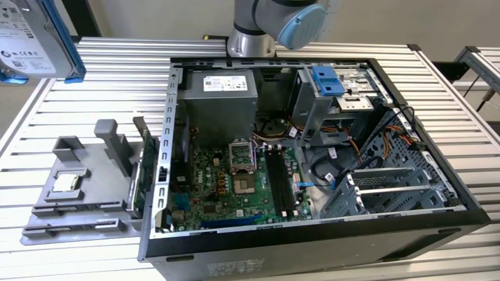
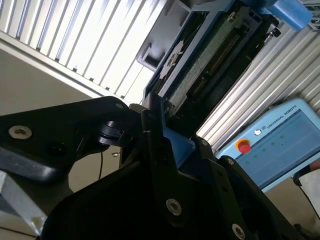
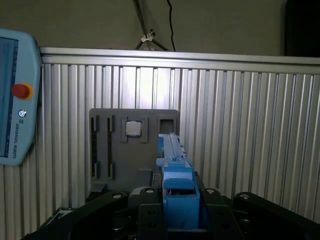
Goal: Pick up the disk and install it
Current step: 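Pick up the disk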
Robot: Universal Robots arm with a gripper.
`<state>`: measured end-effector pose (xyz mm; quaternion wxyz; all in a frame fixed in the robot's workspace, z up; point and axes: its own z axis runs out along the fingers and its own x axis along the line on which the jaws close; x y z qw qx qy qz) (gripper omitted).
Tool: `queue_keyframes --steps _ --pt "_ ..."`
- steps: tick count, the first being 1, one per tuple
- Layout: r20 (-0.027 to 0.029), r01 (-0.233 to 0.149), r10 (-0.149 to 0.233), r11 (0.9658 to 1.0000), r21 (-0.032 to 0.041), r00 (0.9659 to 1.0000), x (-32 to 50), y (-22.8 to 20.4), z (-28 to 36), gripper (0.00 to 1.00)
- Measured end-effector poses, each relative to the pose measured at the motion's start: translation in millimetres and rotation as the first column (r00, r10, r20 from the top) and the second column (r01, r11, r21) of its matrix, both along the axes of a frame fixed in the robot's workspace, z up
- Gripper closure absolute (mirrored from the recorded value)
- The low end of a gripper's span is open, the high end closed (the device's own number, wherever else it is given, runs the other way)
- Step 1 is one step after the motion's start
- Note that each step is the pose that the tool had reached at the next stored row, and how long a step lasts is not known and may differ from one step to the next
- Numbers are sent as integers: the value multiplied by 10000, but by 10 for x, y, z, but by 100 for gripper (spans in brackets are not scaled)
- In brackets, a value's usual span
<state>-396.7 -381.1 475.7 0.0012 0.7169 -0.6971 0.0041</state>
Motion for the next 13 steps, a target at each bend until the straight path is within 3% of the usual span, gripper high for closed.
queue_keyframes --steps 6,13 --pt "-5 1 -1 10000 -1 10000 44 0 1 100" --pt "-28 0 0 10000 0 10000 293 0 3 100"
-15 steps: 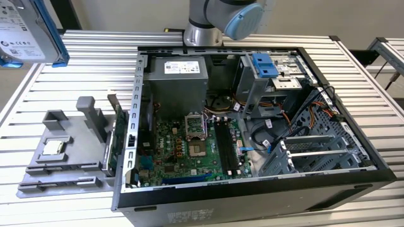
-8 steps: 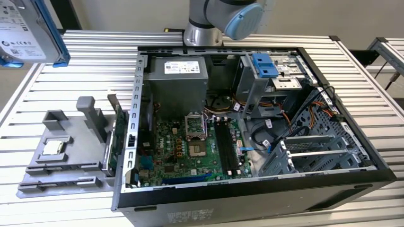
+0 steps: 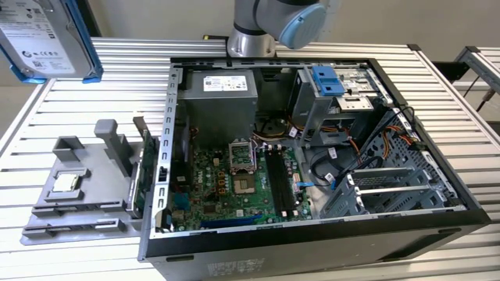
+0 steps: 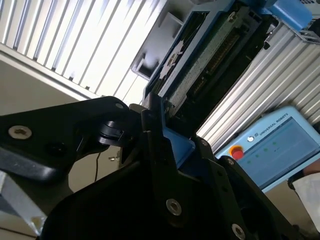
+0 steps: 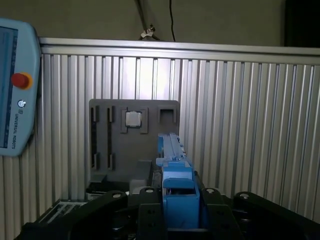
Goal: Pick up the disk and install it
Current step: 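Pick up the disk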
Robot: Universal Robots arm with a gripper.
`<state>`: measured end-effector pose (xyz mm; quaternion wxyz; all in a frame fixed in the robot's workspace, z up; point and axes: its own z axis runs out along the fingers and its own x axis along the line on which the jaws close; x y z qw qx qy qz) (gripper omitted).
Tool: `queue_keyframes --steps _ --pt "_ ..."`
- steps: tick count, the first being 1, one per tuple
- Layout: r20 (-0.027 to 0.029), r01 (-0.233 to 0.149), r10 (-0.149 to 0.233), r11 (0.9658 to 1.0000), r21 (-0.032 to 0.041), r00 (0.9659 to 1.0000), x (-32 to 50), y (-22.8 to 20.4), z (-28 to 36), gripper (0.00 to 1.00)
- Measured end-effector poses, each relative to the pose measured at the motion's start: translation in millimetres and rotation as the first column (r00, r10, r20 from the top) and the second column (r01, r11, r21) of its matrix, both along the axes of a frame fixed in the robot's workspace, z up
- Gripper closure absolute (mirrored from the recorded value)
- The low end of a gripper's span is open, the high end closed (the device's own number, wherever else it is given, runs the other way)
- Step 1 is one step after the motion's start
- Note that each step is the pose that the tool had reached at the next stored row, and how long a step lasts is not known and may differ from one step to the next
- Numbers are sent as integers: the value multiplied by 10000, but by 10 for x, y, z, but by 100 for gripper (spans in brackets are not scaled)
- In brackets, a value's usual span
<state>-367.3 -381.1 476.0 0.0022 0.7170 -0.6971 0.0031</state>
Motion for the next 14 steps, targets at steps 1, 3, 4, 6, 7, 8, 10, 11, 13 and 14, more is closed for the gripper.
queue_keyframes --steps 1,3,4,6,7,8,10,11,13,14 --pt "-2 0 0 10000 0 10000 41 0 1 100" --pt "-6 0 0 10000 0 10000 119 0 3 100" --pt "-9 0 0 10000 0 10000 161 0 4 100" --pt "-13 0 0 10000 0 10000 244 0 6 100" --pt "-17 0 0 10000 0 10000 288 0 8 100" --pt "-21 0 0 10000 0 10000 332 -1 8 100" --pt "-30 0 0 10000 0 10000 422 -2 8 100" --pt "-36 0 0 10000 0 10000 469 -3 8 100" --pt "-50 0 0 10000 0 10000 560 -7 8 100" --pt "-58 0 0 10000 0 10000 605 -9 8 100"
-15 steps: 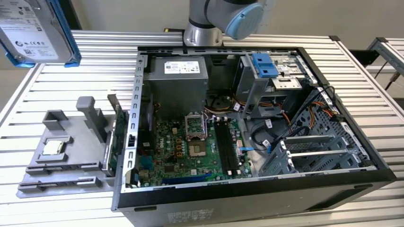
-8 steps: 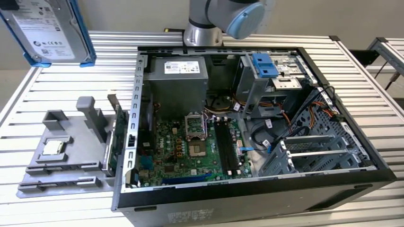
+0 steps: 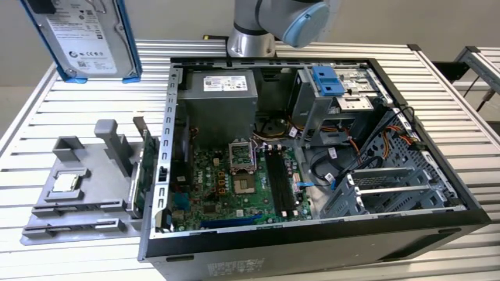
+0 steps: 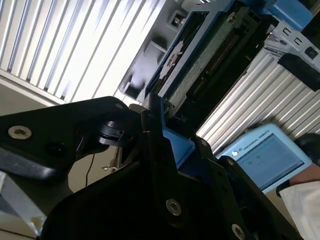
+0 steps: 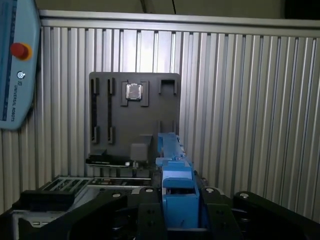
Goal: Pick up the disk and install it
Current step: 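Pick up the disk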
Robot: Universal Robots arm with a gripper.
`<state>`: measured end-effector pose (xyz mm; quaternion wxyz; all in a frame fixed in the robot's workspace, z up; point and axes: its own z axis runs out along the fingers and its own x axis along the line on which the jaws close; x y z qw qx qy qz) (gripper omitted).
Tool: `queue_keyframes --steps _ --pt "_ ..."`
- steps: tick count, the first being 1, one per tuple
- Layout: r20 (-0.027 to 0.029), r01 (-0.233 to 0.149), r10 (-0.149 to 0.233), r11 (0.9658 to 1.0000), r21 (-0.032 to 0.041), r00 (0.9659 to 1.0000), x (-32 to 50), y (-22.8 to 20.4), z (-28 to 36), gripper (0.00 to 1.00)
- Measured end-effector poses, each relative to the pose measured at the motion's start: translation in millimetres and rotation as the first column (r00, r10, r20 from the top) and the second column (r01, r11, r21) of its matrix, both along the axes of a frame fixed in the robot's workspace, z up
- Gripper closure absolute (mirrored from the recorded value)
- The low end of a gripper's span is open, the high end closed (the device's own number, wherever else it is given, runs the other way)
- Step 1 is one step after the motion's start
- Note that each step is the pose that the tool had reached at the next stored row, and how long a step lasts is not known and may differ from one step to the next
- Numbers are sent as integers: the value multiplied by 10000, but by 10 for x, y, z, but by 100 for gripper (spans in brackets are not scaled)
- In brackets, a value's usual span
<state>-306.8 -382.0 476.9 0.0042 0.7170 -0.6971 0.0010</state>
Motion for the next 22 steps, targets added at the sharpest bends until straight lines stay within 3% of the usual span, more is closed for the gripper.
queue_keyframes --steps 22 --pt "-169 0 0 10000 0 9999 1048 -120 0 100"
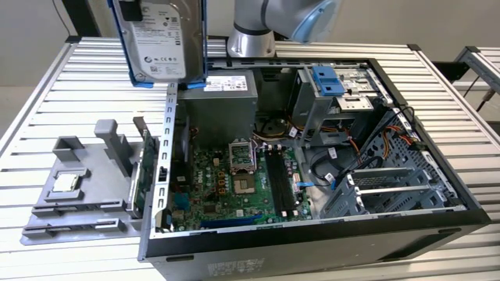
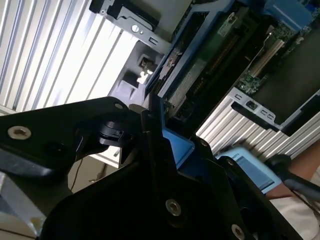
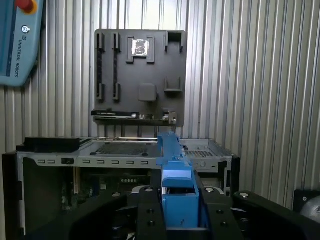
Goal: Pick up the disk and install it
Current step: 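Pick up the disk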
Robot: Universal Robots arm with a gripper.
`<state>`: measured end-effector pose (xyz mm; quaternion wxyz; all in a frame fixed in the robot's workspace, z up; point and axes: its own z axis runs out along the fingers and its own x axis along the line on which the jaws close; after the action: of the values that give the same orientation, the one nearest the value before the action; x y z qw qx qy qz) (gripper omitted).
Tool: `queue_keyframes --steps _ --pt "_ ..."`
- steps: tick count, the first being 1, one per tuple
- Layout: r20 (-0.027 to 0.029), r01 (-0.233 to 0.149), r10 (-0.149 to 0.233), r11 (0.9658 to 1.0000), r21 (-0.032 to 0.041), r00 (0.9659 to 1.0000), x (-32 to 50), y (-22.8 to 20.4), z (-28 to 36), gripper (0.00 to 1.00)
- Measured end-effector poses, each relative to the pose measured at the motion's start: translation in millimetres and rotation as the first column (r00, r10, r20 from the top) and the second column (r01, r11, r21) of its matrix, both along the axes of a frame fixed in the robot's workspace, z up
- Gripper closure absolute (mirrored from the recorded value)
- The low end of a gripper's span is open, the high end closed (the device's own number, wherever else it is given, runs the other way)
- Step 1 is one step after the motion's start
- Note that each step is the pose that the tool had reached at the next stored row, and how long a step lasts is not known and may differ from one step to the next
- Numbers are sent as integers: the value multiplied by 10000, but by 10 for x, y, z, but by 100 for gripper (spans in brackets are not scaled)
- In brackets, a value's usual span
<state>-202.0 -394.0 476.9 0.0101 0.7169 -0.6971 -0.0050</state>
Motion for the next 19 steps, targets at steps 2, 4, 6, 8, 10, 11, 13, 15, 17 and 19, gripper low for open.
queue_keyframes --steps 2,4,6,8,10,11,13,15,17,19 --pt "-12 0 0 10000 0 10000 87 -10 0 100" --pt "-25 0 0 10000 0 10000 177 -21 0 100" --pt "-36 0 0 10000 0 10000 268 -32 0 100" --pt "-46 0 0 10000 1 10000 363 -45 0 100" --pt "-55 0 0 10000 0 10000 452 -58 0 100" --pt "-60 0 0 10000 0 10000 499 -65 0 100" --pt "-68 0 0 10000 0 10000 591 -80 0 100" --pt "-76 0 0 10000 0 10000 681 -95 0 100" --pt "-82 0 0 10000 0 10000 773 -111 0 100" --pt "-87 0 0 10000 1 10000 860 -126 0 100"
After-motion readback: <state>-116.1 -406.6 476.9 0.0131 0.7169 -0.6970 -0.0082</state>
